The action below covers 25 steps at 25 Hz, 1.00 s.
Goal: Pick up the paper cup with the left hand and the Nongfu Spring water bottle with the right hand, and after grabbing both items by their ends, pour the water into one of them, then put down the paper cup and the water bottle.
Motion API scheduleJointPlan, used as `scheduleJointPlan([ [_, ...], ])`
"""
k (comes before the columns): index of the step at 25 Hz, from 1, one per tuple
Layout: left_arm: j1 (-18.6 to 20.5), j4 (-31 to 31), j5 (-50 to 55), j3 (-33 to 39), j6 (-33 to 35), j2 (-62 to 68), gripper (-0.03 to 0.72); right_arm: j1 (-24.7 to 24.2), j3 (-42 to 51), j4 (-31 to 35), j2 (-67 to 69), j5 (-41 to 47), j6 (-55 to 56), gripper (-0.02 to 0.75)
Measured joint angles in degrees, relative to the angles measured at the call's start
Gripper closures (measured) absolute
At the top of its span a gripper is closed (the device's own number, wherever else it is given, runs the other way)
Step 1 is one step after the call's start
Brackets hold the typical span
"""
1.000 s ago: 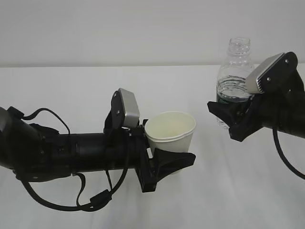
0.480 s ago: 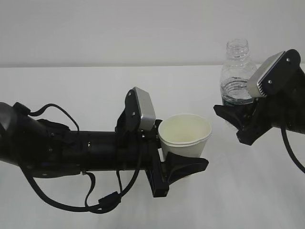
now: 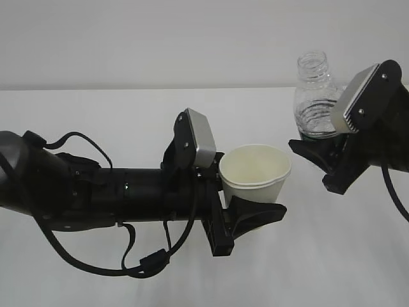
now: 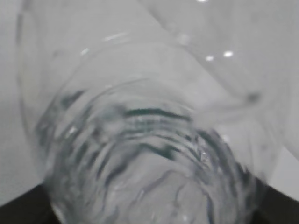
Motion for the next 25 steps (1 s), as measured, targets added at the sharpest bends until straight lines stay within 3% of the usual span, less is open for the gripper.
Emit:
scheduleJointPlan([
  [13, 0.00, 0.13, 0.00, 0.00, 0.00, 0.00, 0.230, 0.00, 0.00, -1.49, 0.00, 0.22, -5.07, 0.239],
  [25, -2.44, 0.37, 0.00, 0.00, 0.00, 0.00, 0.232, 0.00, 0.00, -1.49, 0.00, 0.24, -13.21, 0.239],
])
